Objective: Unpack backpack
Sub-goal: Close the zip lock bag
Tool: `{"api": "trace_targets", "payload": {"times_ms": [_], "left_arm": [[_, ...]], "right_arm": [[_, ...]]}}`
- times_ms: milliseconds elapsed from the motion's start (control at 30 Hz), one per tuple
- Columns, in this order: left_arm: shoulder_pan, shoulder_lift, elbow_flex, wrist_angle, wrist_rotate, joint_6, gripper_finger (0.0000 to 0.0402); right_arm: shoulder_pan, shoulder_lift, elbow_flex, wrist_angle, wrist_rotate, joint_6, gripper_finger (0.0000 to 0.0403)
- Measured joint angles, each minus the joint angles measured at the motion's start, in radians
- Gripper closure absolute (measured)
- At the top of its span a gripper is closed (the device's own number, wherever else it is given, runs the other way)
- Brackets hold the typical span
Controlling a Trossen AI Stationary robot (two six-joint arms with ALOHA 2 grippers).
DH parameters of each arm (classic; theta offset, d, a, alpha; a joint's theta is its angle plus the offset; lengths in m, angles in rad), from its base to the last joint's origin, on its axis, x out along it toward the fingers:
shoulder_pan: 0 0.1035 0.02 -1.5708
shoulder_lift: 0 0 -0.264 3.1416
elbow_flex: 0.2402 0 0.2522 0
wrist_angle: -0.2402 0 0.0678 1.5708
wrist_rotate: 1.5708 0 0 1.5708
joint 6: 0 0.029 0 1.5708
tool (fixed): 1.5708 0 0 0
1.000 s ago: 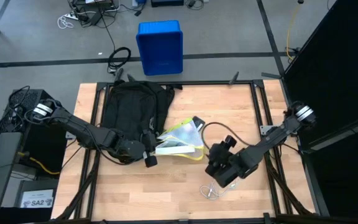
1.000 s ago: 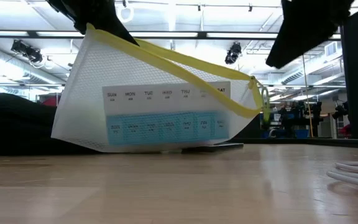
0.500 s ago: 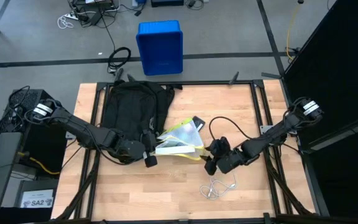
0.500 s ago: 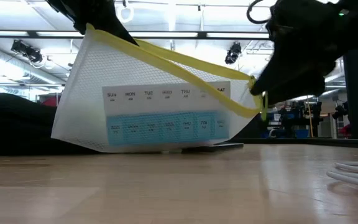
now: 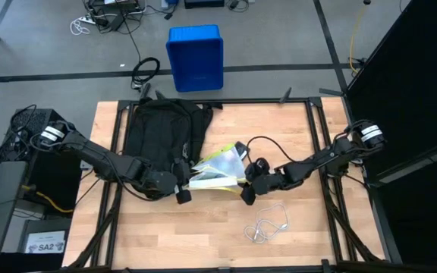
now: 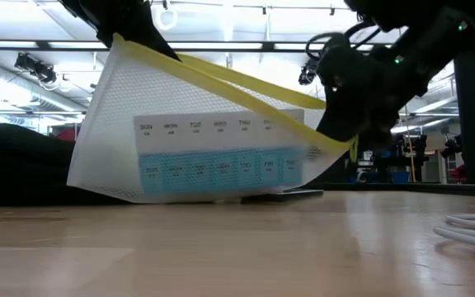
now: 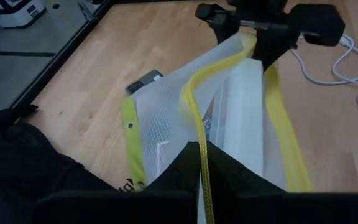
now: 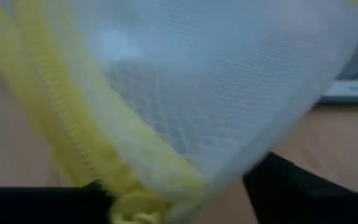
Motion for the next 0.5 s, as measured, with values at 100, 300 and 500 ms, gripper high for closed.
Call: {"api": "trace_targets", "payload": {"times_ms": [100, 300, 500], "left_arm": [[0.000, 0.000, 0.000, 0.000, 0.000, 0.000, 0.0402], [0.000, 0.000, 0.000, -0.004, 0.000, -0.006, 0.0402], [0.000, 0.000, 0.038, -0.005, 0.000, 0.006, 0.0402]], "right_arm": [[0.008, -0.005, 0.012, 0.056, -0.022, -0.085, 0.0335], [0.036, -0.005, 0.021, 0.310, -0.104, -0.216, 0.0400], [0.057, -0.025, 0.023, 0.509, -0.157, -0.288, 0.0403]]}}
